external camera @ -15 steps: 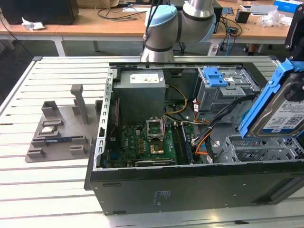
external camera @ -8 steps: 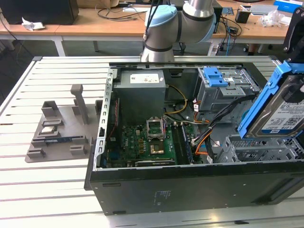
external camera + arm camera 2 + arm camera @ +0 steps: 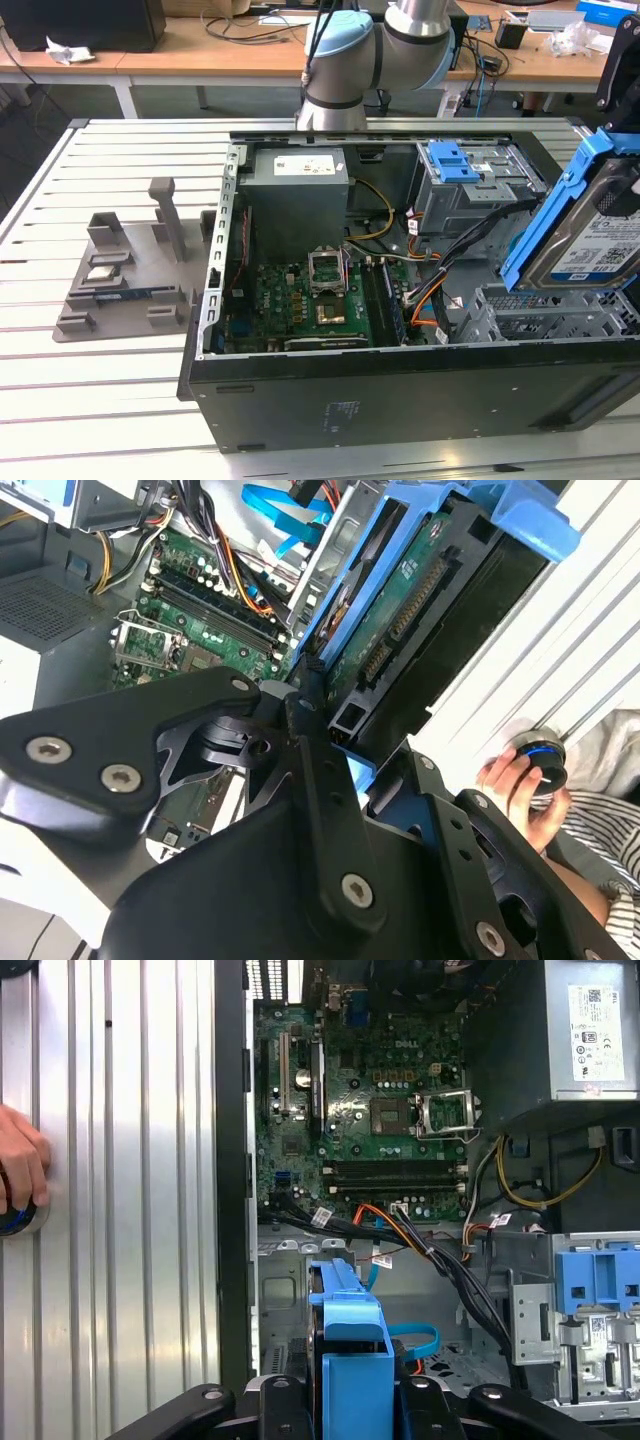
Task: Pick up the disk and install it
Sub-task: 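Insert the disk into the insertion slot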
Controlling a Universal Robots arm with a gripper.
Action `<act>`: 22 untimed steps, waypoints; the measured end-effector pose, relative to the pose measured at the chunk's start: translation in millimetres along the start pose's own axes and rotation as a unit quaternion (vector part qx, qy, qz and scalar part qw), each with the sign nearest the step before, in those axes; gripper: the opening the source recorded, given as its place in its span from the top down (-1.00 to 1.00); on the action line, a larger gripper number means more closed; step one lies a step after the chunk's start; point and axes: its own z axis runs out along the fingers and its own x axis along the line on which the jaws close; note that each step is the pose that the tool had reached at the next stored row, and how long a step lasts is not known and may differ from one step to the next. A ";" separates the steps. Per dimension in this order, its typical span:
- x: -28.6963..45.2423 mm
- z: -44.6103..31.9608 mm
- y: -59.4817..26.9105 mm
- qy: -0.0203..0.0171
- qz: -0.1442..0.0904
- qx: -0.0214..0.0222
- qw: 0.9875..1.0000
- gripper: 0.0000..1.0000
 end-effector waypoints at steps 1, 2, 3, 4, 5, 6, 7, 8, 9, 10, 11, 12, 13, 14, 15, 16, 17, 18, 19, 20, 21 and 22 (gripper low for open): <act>0.0 0.0 0.0 0.000 0.000 0.000 1.000 0.27; 0.0 0.0 0.0 0.000 0.000 0.000 1.000 0.27; 0.0 0.1 -0.1 0.000 0.000 0.000 1.000 0.27; -0.6 1.1 -0.1 0.000 0.000 0.000 1.000 0.27; -0.6 2.0 -0.2 0.000 0.000 0.000 1.000 0.27; -0.5 2.8 -0.3 0.000 0.000 0.000 1.000 0.27; -0.5 4.5 -0.4 0.000 0.000 0.000 1.000 0.27; -0.4 6.4 -0.5 0.001 0.000 0.000 1.000 0.27; -0.4 7.7 -0.6 0.001 0.000 0.000 1.000 0.27; -0.4 9.8 -0.8 0.001 0.000 0.000 1.000 0.27; -0.4 11.8 -0.9 0.000 0.000 0.000 1.000 0.27; -0.4 13.5 -0.9 0.000 0.000 0.000 1.000 0.27; -0.4 15.3 -0.3 0.000 0.000 0.000 1.000 0.27; -1.0 16.9 0.4 0.000 0.000 0.000 1.000 0.27; -2.0 18.3 1.1 0.001 0.000 0.000 1.000 0.27; -3.5 20.5 2.0 0.000 0.000 0.000 1.000 0.27; -4.4 22.0 1.9 0.000 0.000 0.000 1.000 0.27; -5.1 23.2 1.9 0.001 0.000 0.000 1.000 0.27; -6.2 26.4 1.8 0.001 0.000 0.000 1.000 0.27; -6.2 30.4 1.6 0.001 0.000 0.000 1.000 0.27; -6.2 32.0 1.5 0.001 0.000 0.000 1.000 0.27; -6.1 33.4 1.4 0.001 0.000 0.000 1.000 0.27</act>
